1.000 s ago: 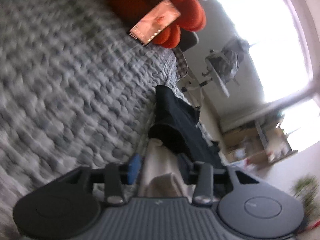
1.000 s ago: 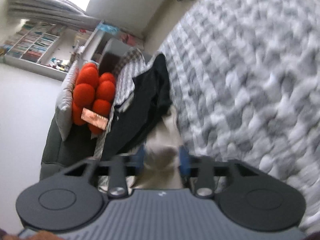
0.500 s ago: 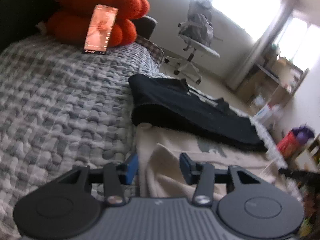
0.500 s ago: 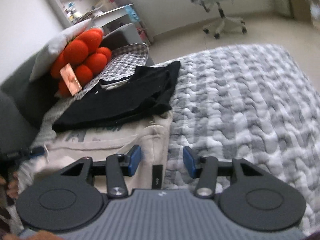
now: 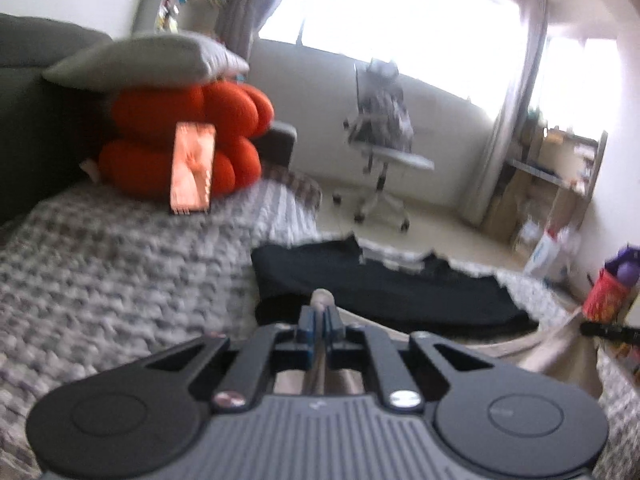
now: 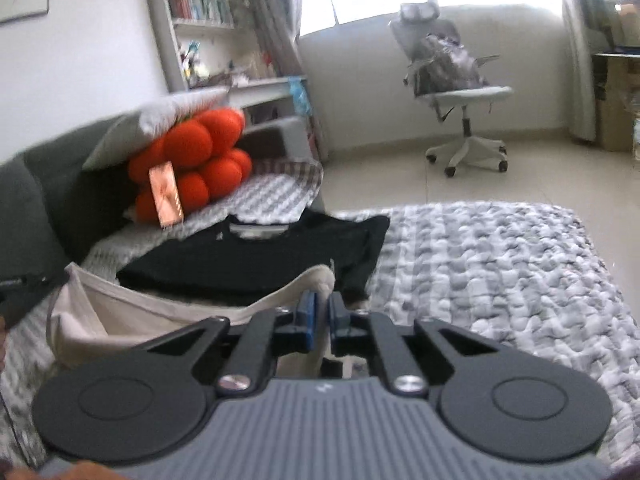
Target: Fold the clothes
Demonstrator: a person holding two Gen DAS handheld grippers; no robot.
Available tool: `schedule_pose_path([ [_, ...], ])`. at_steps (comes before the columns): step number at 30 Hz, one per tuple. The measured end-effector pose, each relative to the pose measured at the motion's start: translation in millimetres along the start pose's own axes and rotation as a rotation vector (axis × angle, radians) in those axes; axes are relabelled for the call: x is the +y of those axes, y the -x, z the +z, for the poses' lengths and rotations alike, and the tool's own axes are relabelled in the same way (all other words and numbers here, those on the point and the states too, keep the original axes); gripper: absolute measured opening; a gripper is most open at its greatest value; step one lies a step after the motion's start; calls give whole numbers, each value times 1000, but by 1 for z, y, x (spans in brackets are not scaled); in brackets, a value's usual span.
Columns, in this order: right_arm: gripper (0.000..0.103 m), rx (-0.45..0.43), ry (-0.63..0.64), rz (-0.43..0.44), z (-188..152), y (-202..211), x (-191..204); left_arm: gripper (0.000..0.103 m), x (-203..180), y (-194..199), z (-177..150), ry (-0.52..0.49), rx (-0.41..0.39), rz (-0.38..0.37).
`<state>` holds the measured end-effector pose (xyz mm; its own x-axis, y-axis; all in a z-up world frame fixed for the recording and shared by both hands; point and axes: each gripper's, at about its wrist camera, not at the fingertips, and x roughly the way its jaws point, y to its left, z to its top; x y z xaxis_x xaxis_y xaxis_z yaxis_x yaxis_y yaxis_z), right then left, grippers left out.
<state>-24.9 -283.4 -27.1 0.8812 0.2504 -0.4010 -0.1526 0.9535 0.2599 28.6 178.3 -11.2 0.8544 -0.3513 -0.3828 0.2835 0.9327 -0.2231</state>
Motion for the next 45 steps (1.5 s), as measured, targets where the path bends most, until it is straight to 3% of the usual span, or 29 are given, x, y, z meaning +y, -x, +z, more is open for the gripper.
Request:
schedule_pose_path([
  [2,4,-9,-18,-24,3,-3,-5,5,2,-3,2,13,-8,14],
  [8,4,51,-75,-35,5,-24,-17,6,7,-40,0,37,97,62],
  [11,17,94,-65,-12,1,-24,-11,8,10,-53,-2,49,139,86],
  [13,22,130,-20,-4,0,-24,-2,21,12,-51,-6,59,147,86],
  [14,29,148,-1,-4,-1,-24,2,38,14,-47,-7,67,154,75],
  [15,46,156,7,-6,-3,-23,5,49,16,-41,-8,73,153,71],
  [16,53,164,16,-8,-5,-22,7,49,18,-34,-10,74,155,65],
  [24,53,279,32,-21,-5,-1,13,51,36,16,-31,99,221,9],
  [33,52,345,-95,27,-16,22,3,48,58,30,-50,328,268,-72],
  [38,50,366,-121,50,-28,15,8,34,46,23,-60,310,278,-53],
  [41,34,372,-117,43,-35,4,13,15,37,18,-63,288,268,-23],
  [42,22,369,-101,36,-36,2,16,10,34,18,-63,278,257,-8],
  [45,15,351,-77,25,-32,5,21,7,24,25,-57,236,207,36],
])
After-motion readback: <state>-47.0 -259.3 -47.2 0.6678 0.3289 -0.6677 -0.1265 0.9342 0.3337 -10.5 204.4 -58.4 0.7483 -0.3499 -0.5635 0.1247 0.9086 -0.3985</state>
